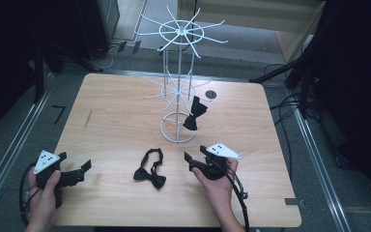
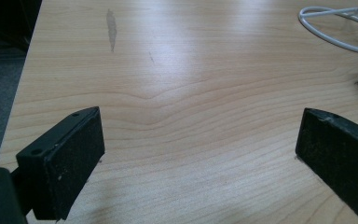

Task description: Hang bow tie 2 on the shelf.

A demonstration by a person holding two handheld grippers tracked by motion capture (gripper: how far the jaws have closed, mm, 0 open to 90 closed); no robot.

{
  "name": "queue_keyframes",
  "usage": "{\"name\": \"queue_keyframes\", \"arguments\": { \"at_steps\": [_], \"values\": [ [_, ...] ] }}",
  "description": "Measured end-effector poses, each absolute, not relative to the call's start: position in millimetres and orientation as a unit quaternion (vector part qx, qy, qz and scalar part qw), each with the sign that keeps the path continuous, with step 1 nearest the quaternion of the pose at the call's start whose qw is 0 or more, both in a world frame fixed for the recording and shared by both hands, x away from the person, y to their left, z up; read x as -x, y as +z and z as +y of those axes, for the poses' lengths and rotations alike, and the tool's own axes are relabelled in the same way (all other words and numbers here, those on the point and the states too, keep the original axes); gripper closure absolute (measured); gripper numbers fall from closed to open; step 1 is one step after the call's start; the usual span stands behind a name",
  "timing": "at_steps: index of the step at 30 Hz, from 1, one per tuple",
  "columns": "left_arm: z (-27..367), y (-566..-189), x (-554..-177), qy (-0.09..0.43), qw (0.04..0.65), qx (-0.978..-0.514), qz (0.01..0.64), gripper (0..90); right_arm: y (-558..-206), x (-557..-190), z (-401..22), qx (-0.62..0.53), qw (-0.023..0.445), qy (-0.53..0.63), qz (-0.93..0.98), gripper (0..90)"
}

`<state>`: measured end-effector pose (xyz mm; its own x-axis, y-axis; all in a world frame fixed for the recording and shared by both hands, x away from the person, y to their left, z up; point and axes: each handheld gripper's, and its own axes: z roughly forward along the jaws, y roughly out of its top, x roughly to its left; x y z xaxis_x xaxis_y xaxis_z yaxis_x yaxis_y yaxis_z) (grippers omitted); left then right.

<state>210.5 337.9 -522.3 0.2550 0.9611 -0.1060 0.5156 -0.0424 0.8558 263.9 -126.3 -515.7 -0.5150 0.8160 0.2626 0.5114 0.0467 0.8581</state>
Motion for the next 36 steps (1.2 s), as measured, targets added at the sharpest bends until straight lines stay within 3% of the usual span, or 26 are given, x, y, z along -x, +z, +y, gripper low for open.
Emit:
{"name": "queue_keyframes", "arguments": {
  "at_steps": [36],
  "values": [
    [337,-522,-211,0.266,0.418,-0.676,0.546,1.5,-531,-245,-65,-0.418,0.099,0.504,0.749,30.9]
  ]
}}
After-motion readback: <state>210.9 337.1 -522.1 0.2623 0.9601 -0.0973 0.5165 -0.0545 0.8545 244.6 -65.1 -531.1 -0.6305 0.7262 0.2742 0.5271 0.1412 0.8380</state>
